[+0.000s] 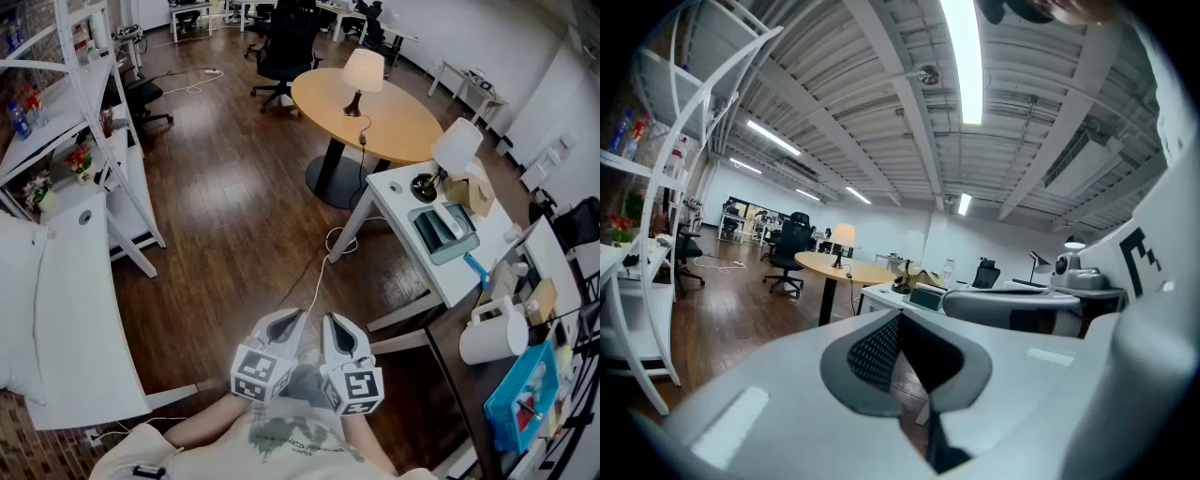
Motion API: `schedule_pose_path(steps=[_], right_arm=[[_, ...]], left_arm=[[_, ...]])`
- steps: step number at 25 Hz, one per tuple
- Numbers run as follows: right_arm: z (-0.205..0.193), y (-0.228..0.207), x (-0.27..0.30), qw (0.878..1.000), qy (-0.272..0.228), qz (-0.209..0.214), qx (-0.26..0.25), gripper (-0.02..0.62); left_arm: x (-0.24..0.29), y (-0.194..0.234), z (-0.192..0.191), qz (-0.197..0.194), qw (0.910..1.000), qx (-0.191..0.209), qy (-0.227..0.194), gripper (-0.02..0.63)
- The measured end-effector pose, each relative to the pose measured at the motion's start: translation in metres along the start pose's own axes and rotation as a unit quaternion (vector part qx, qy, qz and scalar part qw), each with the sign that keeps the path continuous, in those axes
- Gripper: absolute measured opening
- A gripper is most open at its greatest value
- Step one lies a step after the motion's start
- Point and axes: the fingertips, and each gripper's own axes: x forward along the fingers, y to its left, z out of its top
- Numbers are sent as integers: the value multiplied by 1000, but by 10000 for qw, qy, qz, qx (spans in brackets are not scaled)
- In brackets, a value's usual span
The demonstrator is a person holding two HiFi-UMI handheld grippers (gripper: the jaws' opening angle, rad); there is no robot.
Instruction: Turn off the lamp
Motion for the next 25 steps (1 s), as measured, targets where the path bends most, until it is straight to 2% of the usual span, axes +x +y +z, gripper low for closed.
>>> schedule_pose_path(steps=[4,9,19,25], right_arm=[[6,-6,15,9999,66,12,95,0],[0,-32,47,9994,-61,270,218,0],[50,-125,124,9986,-348,358,147,0],[61,-188,156,9985,-326,368,235,5]], left_arm=[[16,8,0,86,9999,-37,69,0],[51,23,6,242,9996,37,151,0],[163,51,53,416,9985,342,125,0],[235,50,71,452,9982,373,160,0]])
